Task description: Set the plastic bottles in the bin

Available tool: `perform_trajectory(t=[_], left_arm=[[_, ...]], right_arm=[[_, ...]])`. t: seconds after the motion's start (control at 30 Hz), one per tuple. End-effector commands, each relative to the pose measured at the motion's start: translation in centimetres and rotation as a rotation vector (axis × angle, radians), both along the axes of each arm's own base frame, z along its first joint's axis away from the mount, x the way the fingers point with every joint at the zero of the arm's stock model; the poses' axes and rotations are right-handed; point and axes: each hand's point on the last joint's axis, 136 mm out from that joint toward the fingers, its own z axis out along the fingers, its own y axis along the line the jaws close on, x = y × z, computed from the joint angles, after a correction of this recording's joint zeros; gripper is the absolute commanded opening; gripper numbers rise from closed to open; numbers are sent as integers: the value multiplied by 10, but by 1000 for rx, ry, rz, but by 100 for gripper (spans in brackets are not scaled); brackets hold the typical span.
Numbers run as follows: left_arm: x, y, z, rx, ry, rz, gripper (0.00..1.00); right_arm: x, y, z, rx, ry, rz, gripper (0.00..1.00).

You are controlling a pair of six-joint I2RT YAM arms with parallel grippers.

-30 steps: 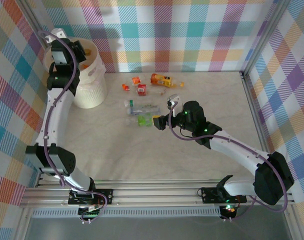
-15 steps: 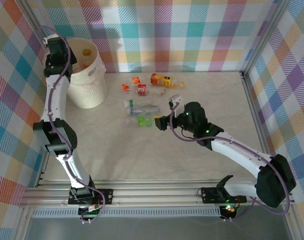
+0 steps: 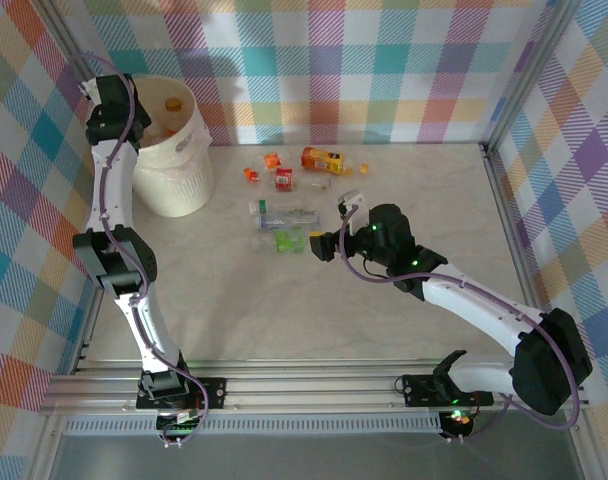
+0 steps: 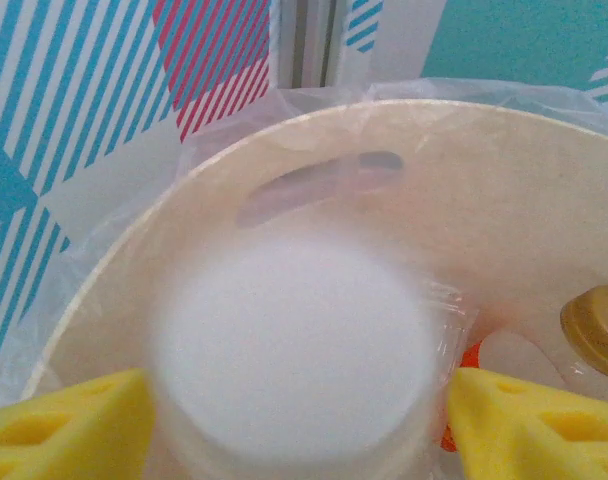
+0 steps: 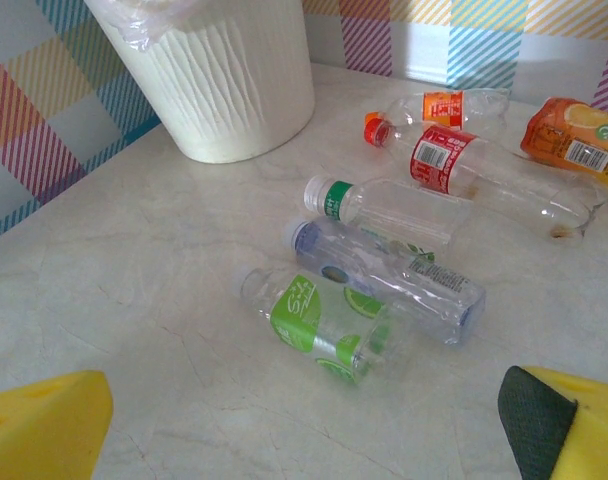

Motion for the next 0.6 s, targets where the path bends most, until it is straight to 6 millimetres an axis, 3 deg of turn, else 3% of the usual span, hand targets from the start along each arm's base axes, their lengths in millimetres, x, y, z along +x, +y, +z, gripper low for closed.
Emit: perform_trajectory(t=[0.0, 0.43, 0.57], left_arm=[[-7, 7, -21, -55, 65, 48, 84], [-8, -23, -3, -171, 21, -89, 95], [-9, -38, 12, -221, -23, -158, 100]], right_arm=[[0, 2, 1, 4, 10, -3, 100], [5, 8, 0, 5, 26, 7, 100], [6, 10, 0, 5, 30, 11, 100]])
